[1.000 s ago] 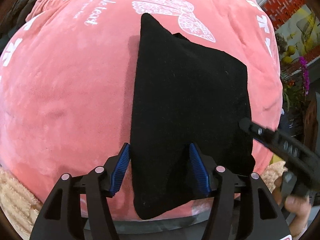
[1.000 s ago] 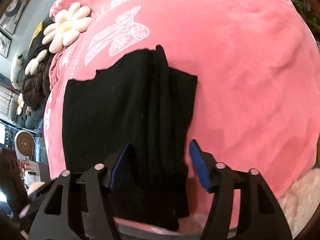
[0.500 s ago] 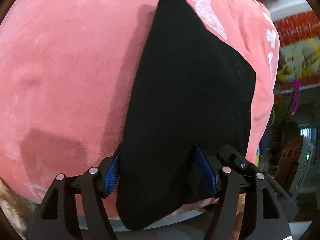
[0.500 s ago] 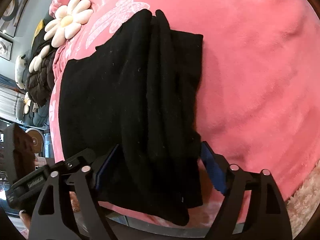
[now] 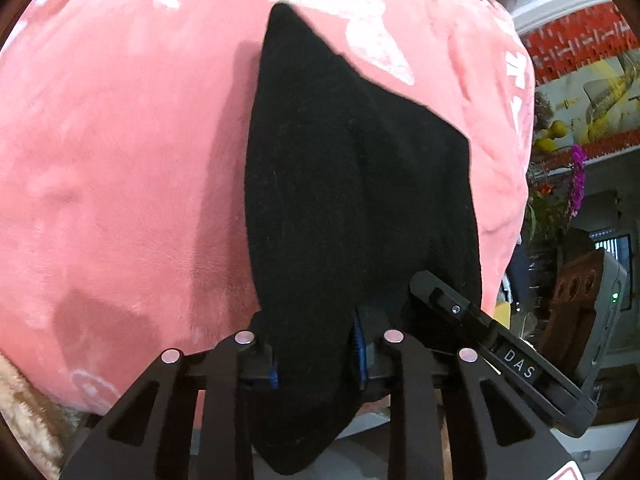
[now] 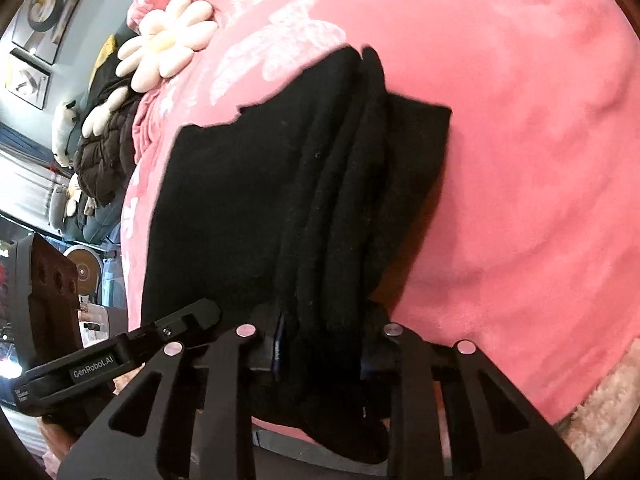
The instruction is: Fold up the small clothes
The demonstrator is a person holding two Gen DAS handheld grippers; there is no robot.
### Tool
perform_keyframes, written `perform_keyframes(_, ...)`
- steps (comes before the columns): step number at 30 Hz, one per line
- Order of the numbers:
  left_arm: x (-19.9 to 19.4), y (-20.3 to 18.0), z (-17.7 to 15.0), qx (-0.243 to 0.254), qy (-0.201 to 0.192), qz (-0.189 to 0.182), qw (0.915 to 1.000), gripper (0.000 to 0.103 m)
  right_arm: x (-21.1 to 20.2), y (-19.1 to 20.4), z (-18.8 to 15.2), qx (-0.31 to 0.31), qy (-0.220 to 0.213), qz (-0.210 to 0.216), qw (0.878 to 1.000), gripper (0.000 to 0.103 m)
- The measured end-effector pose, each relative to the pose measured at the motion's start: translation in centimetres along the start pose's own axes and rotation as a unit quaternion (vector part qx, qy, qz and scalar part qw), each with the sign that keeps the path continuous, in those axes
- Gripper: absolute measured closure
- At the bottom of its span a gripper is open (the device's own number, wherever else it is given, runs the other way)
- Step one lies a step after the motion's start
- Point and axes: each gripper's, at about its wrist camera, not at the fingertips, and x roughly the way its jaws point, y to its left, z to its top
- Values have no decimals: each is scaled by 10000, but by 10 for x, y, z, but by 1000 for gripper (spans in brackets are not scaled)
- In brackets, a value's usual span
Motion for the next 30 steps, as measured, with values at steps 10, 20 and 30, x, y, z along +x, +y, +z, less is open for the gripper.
perform_keyframes(10,-47,-42,-18,475,-163,352,9981,82,-47,26,-16,-49,-48,72,10000,80)
perform_keyframes(20,-88,-53,-51,811,-302,567,9946,82,-80,51,-50,-263,-108,229,9993,80)
perform_keyframes(30,-155,-49,-56,981,-1009,314,9896,82,-129,105,-44,-849,-752,488,9923,80)
